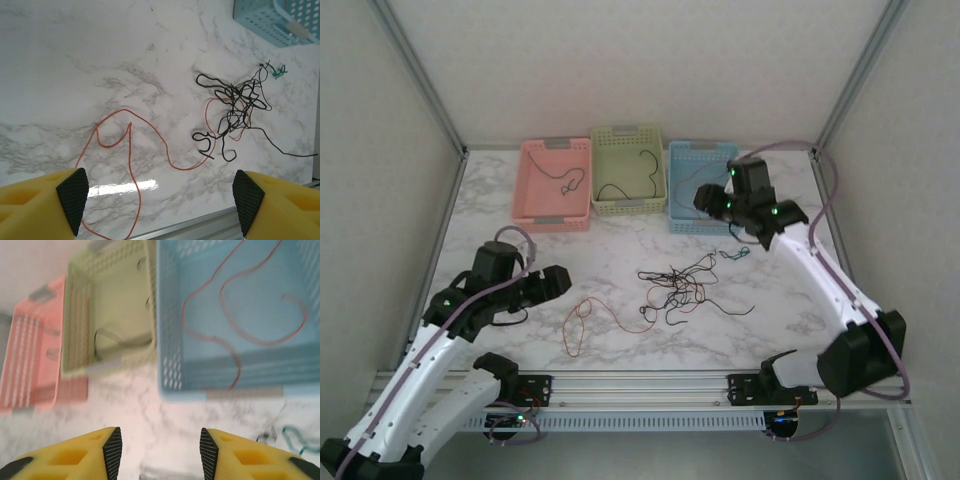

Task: Untangle the cables

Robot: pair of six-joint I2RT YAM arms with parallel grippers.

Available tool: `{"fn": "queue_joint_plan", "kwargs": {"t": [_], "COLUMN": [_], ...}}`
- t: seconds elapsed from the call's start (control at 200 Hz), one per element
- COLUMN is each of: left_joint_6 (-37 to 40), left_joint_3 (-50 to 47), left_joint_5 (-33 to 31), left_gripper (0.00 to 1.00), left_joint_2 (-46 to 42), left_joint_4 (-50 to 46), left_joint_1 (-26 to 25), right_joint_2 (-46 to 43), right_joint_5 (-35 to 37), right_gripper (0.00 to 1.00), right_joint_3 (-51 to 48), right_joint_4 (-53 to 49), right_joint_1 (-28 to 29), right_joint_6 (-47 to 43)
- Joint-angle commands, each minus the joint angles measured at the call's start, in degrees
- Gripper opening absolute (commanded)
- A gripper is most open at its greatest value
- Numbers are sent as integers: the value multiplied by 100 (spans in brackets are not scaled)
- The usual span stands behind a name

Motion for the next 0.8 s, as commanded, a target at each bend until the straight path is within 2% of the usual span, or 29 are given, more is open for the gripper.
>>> {"fn": "queue_joint_plan", "kwargs": {"t": [0.0, 0.1, 0.205, 0.34, 0.43, 0.511, 0.576, 0.671, 0.796], "left_joint_6": [-719, -863, -1042, -1139, -1089, -1040, -961, -749, -477], "left_joint_3": [-535, -902, -1329, -1435, -1372, -1332, -1234, -930, -401], "left_joint_5": [-354, -910, -711, -850, -958, -1001, -1071, -1235, -1341], "left_gripper": [77, 78, 75, 66, 50, 27, 14, 5, 0], "left_joint_2": [114, 213, 541, 903, 1053, 1117, 1081, 963, 900], "left_joint_4": [553, 684, 1270, 1716, 1768, 1750, 1631, 1279, 828], "left_joint_1": [-506, -988, -1165, -1528, -1618, -1617, -1616, -1616, -1607], "right_joint_2": [-583, -1097, -1495, -1520, -1492, -1530, -1601, -1694, -1682], "right_joint_5": [-227, -253, -297, -282, -226, -238, -241, -197, -126], "right_gripper": [48, 48, 48, 48, 47, 47, 47, 47, 46], "right_joint_3": [-735, -1360, -1803, -1846, -1909, -2075, -2212, -2338, -2318], "right_joint_4": [117, 131, 261, 194, 119, 206, 311, 388, 310], "right_joint_1": [251, 394, 514, 659, 686, 716, 740, 759, 763], "right_joint_6": [108, 333, 642, 643, 657, 749, 845, 932, 869]}}
